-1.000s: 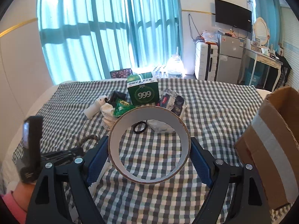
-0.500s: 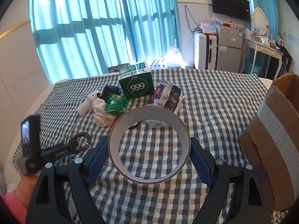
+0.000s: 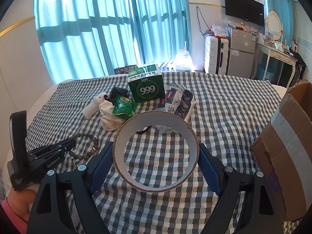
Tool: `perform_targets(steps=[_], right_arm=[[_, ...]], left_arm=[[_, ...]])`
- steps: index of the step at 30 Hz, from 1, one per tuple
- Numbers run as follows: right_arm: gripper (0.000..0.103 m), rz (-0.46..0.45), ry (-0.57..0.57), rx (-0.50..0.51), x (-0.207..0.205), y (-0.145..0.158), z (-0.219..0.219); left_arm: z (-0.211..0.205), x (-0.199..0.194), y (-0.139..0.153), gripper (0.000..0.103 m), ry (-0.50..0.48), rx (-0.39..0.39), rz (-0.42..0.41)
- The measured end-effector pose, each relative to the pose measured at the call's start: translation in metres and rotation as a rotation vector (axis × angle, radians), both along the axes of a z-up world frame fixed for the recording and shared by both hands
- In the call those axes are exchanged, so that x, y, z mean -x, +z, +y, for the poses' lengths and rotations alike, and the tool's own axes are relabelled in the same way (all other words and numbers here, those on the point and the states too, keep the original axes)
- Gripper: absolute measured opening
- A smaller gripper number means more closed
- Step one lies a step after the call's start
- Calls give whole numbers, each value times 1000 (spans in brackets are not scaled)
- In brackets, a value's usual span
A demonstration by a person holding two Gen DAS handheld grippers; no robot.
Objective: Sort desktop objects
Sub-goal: 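Lift the bracelet and tape roll and carry them to the cardboard box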
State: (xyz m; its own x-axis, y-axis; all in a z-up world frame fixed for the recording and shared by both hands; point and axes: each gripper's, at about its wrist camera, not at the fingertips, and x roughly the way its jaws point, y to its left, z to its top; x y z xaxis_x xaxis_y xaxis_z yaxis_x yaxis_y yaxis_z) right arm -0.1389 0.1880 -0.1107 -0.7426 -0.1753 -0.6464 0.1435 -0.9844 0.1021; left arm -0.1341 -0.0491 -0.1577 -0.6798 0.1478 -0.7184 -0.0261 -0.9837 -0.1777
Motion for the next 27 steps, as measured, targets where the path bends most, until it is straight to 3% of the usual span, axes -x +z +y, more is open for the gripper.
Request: perform_targets(steps=[15,21,27], right_arm=[[83,84,-4,18,-26,45,3],[83,110,-58,35,-45,74,38],[83,90,-189,-27,-62,99,90]], left_arm=[[59,-37,88,10,-160,15,105],[97,-50,133,10,-229,1,190],[163,-56,172,10,-356,-6,251]])
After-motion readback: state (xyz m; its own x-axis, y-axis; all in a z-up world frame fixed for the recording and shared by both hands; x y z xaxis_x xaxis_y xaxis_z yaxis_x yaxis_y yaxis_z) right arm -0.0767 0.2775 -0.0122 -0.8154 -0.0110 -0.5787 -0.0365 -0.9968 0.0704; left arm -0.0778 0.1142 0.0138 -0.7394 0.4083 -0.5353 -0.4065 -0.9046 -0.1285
